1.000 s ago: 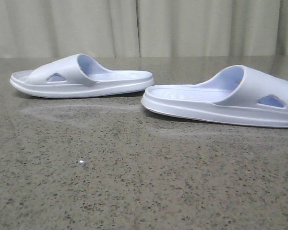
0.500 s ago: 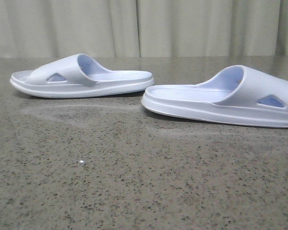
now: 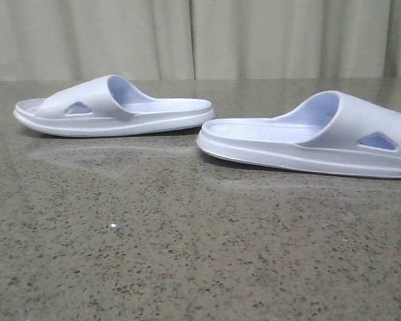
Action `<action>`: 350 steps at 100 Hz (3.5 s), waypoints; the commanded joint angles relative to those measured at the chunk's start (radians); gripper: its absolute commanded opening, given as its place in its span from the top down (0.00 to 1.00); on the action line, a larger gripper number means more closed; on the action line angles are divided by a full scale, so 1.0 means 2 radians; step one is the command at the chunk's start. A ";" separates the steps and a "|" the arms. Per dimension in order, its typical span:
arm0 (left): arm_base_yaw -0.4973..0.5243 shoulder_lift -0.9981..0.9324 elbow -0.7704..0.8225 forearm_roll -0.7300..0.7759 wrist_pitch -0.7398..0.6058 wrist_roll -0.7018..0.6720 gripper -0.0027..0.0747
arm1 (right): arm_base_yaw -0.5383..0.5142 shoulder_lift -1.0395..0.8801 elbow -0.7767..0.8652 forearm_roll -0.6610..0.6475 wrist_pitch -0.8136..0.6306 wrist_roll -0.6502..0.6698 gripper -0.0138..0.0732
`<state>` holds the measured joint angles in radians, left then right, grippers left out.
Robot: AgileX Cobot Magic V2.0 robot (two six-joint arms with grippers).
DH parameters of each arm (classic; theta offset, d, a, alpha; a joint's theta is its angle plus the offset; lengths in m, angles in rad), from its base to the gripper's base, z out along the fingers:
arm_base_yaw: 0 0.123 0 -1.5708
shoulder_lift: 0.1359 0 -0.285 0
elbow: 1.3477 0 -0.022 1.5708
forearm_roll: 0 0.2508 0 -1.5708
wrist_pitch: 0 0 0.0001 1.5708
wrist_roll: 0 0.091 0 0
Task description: Insert blue slippers together front up
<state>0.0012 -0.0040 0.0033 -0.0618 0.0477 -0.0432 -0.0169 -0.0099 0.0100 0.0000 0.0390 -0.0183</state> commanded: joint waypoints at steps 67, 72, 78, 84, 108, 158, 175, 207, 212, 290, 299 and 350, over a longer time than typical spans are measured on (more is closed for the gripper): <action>-0.005 0.103 -0.159 -0.119 0.070 -0.004 0.95 | -0.002 0.098 -0.116 0.219 0.121 -0.002 0.93; -0.005 0.147 -0.185 -0.090 0.095 -0.004 0.95 | -0.002 0.139 -0.139 0.207 0.136 -0.002 0.93; -0.005 0.195 -0.221 -0.072 0.118 -0.004 0.95 | -0.002 0.196 -0.163 0.190 0.149 -0.002 0.93; -0.005 0.248 -0.250 -0.071 0.137 -0.004 0.94 | -0.002 0.242 -0.189 0.185 0.156 -0.002 0.93; -0.005 0.343 -0.302 -0.085 0.163 0.010 0.92 | -0.002 0.373 -0.265 0.183 0.204 -0.002 0.90; -0.005 0.403 -0.316 -0.170 0.161 0.050 0.37 | -0.005 0.490 -0.342 0.183 0.230 -0.035 0.48; -0.005 0.405 -0.322 -0.170 0.163 0.050 0.37 | -0.027 0.535 -0.358 0.214 0.241 -0.070 0.48; -0.005 0.405 -0.322 -0.170 0.167 0.054 0.37 | -0.143 0.589 -0.358 0.467 0.348 -0.318 0.48; -0.005 0.405 -0.322 -0.171 0.167 0.054 0.37 | -0.161 0.602 -0.361 0.479 0.368 -0.335 0.48; -0.005 0.554 -0.413 -0.309 0.220 0.163 0.47 | -0.168 0.680 -0.376 0.525 0.431 -0.378 0.96; -0.001 0.610 -0.444 -0.371 0.254 0.210 0.47 | -0.168 0.680 -0.376 0.525 0.431 -0.378 0.96; 0.031 0.801 -0.542 -0.551 0.337 0.368 0.47 | -0.168 0.680 -0.376 0.525 0.431 -0.379 0.96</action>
<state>0.0622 1.6071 -1.0311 -1.1083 0.7144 0.6751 -0.3468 1.3679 -0.7172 1.0260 0.8857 -0.7526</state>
